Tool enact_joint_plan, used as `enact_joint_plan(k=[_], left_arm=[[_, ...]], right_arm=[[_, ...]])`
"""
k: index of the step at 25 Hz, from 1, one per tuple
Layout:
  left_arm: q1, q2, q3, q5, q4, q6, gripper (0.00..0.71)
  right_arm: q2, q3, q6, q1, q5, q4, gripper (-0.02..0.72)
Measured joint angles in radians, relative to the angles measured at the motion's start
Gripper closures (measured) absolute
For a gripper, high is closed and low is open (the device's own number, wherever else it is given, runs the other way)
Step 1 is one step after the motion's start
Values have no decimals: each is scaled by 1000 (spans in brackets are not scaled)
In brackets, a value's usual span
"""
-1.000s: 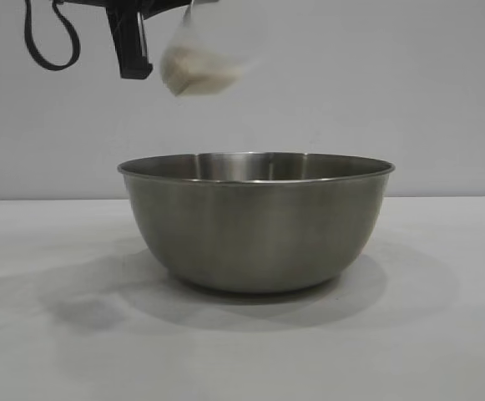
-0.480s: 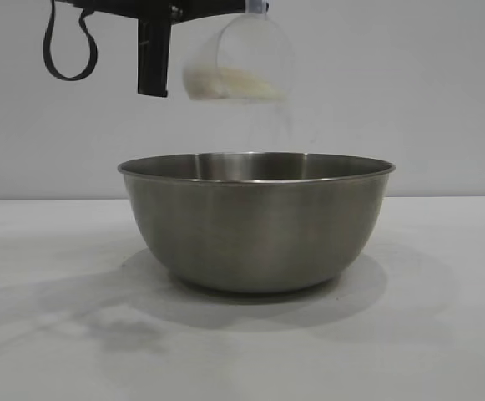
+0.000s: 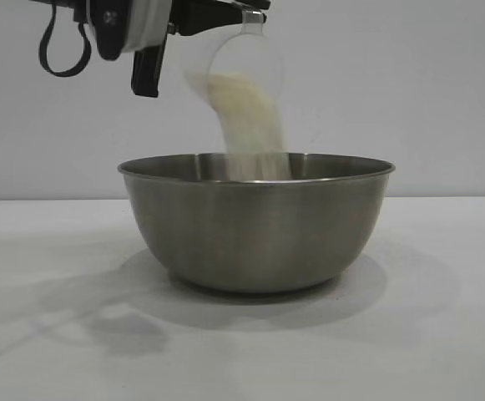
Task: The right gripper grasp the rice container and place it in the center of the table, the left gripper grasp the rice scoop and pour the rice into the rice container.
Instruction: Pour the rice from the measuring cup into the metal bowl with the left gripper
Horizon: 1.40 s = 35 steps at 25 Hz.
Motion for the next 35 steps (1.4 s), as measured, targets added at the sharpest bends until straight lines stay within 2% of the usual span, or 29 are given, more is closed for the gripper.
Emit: enact_joint_plan(k=[13, 21, 26, 31, 35], left_arm=[[0, 0, 0, 0, 2, 422, 710], [0, 0, 0, -9, 2, 447, 710], [0, 0, 0, -16, 2, 218, 710], [0, 0, 0, -16, -25, -197, 710], [-1, 0, 0, -16, -127, -517, 710]], right_arm=[[0, 0, 0, 0, 0, 0, 115], [0, 0, 0, 0, 0, 0, 115], [0, 0, 0, 0, 0, 0, 115], [0, 0, 0, 0, 0, 0, 115], [0, 0, 0, 0, 0, 0, 115]])
